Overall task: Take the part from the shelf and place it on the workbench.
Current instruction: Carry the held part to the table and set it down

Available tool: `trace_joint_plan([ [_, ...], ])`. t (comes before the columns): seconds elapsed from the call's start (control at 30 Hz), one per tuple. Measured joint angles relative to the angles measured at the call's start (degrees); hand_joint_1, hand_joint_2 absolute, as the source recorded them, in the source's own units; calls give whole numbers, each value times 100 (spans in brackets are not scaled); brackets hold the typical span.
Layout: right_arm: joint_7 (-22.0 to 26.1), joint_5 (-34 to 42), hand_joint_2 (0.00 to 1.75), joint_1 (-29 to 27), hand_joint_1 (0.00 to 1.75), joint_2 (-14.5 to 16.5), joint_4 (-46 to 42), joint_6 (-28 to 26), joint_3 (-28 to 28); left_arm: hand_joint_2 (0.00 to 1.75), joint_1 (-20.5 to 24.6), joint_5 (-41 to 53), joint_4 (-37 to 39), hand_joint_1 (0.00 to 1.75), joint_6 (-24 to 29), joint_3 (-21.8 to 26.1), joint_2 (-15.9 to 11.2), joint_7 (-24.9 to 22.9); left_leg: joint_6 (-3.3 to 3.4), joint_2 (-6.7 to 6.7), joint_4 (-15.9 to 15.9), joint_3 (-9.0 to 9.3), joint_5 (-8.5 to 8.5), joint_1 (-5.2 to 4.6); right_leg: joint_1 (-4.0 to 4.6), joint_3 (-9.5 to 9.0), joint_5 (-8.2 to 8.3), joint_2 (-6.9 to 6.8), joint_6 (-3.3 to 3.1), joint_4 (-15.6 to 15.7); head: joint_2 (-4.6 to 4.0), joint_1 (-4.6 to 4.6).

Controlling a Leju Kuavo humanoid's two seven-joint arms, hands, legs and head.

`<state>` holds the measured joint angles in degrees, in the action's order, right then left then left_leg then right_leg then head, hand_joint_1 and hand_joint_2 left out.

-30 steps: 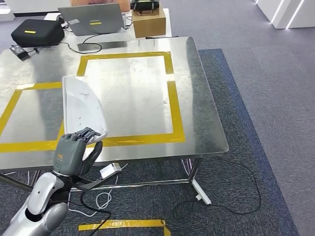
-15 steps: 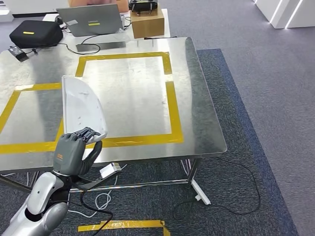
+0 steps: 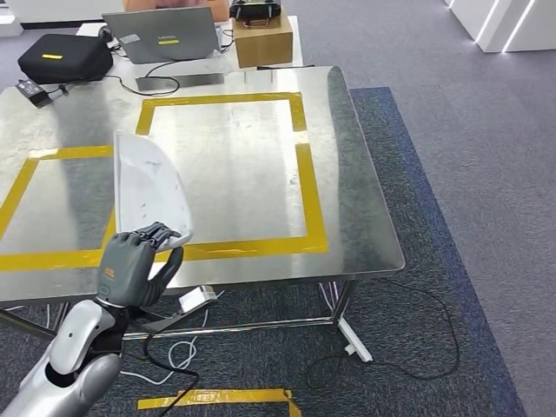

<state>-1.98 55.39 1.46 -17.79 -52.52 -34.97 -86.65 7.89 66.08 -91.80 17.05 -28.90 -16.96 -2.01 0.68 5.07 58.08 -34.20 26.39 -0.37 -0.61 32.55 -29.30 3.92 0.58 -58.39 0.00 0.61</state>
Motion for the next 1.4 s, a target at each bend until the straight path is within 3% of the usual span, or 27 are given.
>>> trace_joint_plan([
  [0.37,84,42,0,8,0,0,56,107,1,175,377,145,394,175,-421,-195,34,-74,1,0,2,0,1,0,1,0,2,1,3,1,0,1],
  [0.77,184,96,0,26,0,0,167,271,1,175,616,179,1352,175,-810,-381,252,-239,3,-1,2,0,2,0,1,-1,2,3,3,1,0,1],
  [1.4,157,21,0,50,0,8,317,421,1,175,667,286,2586,175,-834,-61,361,-489,4,-1,2,1,3,0,1,-3,2,1,3,1,0,0],
])
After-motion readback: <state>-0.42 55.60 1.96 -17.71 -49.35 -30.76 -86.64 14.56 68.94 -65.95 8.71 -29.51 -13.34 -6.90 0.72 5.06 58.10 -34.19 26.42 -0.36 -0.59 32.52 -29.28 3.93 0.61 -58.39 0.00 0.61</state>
